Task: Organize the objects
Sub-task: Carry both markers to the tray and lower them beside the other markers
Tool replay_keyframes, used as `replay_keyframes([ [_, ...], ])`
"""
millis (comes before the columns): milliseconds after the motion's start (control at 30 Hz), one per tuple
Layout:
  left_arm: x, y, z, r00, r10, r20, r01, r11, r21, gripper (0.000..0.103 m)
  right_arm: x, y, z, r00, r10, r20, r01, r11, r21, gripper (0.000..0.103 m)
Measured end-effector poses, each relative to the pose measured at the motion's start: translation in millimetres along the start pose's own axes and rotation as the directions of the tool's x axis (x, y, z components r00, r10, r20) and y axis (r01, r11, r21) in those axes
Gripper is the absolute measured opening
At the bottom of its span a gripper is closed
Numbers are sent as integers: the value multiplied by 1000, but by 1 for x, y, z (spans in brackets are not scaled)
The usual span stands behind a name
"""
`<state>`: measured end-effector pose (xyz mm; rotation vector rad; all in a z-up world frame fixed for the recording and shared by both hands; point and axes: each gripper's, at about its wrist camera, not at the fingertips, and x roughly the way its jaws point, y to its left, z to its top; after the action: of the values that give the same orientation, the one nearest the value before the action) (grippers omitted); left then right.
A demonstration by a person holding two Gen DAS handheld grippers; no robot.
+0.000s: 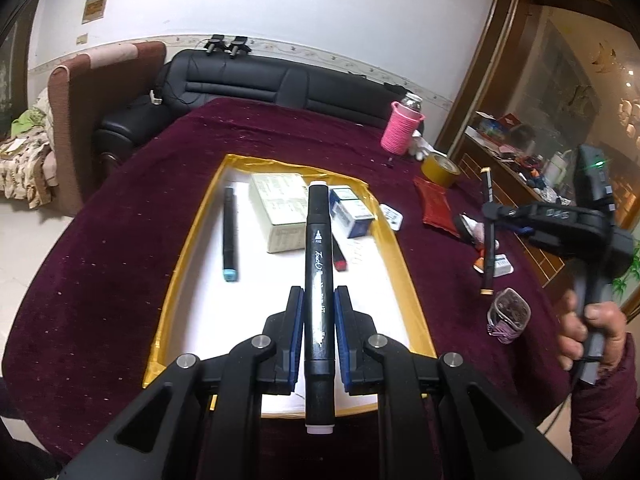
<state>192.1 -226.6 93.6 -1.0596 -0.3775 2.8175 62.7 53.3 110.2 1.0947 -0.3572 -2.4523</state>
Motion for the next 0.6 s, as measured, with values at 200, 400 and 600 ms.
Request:
replay_keyframes([
  [200, 6, 9, 3, 999, 40, -12, -40, 999, -4, 14, 10, 37, -5, 996, 76, -54, -79, 996, -52, 16],
  [400, 21, 23, 4, 997, 61, -46, -64, 997, -47, 14, 40, 63, -21, 986, 101, -131, -114, 989, -95, 17],
  [600, 39, 35, 21, 994, 90, -63, -94, 994, -55, 14, 75, 78, -35, 975, 95, -202, -122, 985, -124, 17],
])
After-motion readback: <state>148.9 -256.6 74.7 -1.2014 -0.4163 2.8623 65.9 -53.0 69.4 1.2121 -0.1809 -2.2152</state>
